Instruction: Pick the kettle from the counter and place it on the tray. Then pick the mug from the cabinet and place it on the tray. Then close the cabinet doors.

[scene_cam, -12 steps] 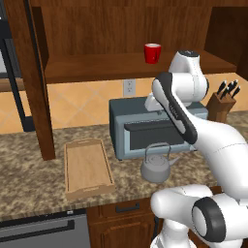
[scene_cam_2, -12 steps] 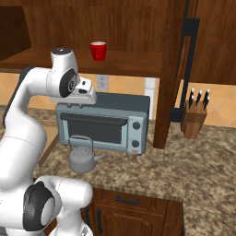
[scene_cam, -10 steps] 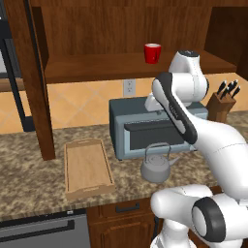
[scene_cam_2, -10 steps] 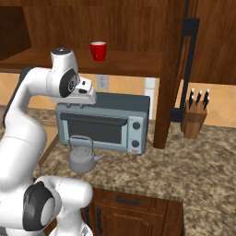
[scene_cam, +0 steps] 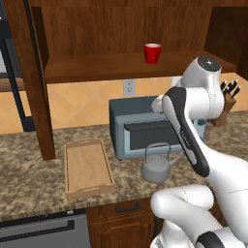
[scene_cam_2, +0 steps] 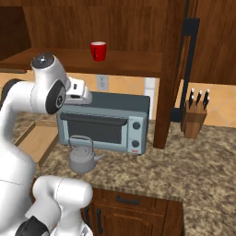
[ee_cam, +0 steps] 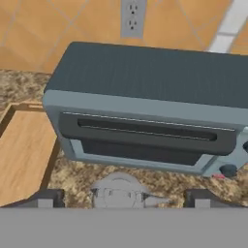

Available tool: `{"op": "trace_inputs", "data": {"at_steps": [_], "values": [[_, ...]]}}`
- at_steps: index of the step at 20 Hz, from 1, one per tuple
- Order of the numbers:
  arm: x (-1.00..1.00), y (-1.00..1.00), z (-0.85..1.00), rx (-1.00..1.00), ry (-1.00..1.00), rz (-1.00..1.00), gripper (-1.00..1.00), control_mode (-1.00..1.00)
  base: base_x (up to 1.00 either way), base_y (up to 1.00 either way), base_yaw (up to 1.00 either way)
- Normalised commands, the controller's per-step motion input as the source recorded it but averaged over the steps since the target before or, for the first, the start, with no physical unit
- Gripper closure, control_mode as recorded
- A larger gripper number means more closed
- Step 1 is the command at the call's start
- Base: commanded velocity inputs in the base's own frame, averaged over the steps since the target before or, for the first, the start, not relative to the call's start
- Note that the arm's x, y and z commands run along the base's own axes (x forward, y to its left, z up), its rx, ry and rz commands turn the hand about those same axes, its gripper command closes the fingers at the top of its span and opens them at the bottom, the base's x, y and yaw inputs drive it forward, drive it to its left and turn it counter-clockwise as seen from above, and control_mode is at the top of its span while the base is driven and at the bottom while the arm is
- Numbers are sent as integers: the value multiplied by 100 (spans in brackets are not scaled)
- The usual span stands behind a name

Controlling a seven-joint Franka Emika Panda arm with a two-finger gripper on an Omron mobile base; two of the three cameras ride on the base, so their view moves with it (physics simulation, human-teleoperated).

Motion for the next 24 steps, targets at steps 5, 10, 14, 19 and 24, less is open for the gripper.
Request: {"op": "trace_inputs", "data": {"at_steps": [5,10,14,19,24], "values": [[-39,0,61,0,-55,-3,-100,-100,0,0,0],[-4,4,98,1,-30,-1,-100,-100,0,0,0],[0,1,100,0,-16,0,-100,-100,0,0,0],[0,9,42,-1,-5,0,-100,-100,0,0,0],[6,11,0,0,0,-4,-100,-100,0,0,0]]}}
